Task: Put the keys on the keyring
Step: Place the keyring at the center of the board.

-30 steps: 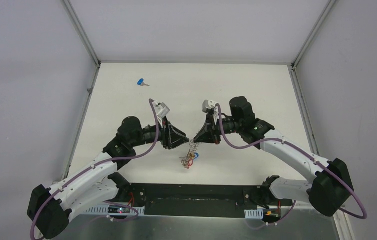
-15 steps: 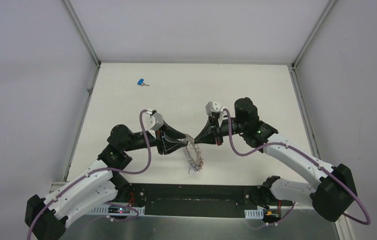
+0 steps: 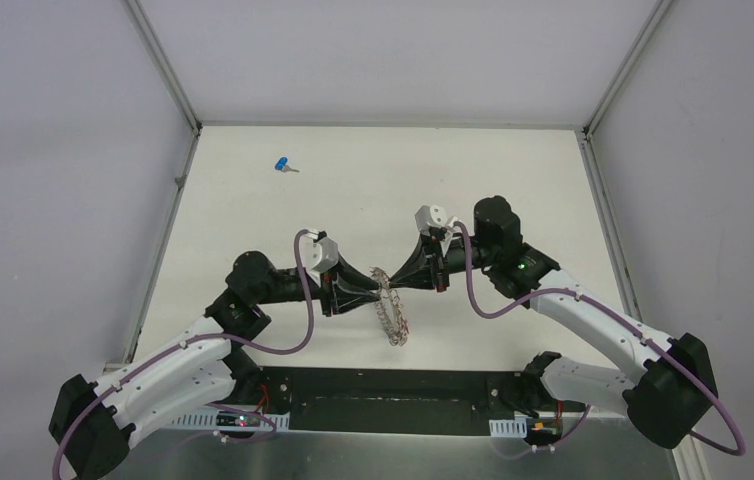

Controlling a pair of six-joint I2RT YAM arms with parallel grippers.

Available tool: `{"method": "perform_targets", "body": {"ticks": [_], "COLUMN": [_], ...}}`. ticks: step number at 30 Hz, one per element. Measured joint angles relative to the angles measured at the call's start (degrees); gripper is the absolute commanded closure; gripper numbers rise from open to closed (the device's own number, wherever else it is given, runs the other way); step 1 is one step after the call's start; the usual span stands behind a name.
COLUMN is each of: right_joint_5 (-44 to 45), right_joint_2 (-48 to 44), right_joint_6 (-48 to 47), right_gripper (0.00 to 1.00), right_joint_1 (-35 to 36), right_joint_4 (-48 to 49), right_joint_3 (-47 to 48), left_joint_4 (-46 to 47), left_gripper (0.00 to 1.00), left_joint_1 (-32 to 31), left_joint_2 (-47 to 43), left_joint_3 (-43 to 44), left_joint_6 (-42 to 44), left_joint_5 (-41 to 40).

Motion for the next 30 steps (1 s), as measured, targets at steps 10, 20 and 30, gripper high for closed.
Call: {"method": "perform_targets", "body": {"ticks": [10, 20, 30], "right_joint_5": [-0.07, 0.04, 0.33], "right_joint_2": [-0.02, -0.02, -0.02], "right_joint_6": [0.28, 0.66, 1.66], "right_gripper": [1.00, 1.00, 1.00], "right_joint_1": [0.00, 0.00, 0.00], "right_joint_4": [0.35, 0.96, 1.31], "right_joint_3": [-0.17, -0.20, -1.60], "left_joint_4": [1.11, 0.92, 3.82], "left_gripper": [0.81, 0.82, 0.79], "left_joint_1": [-3.72, -4.09, -4.09], "left_joint_2": [2.99, 2.80, -4.33], "left_joint_3": [0.00, 0.37, -0.26], "left_joint_6": [1.11, 1.49, 0.94], "left_joint_5": [-3.76, -5.95, -10.23]}}
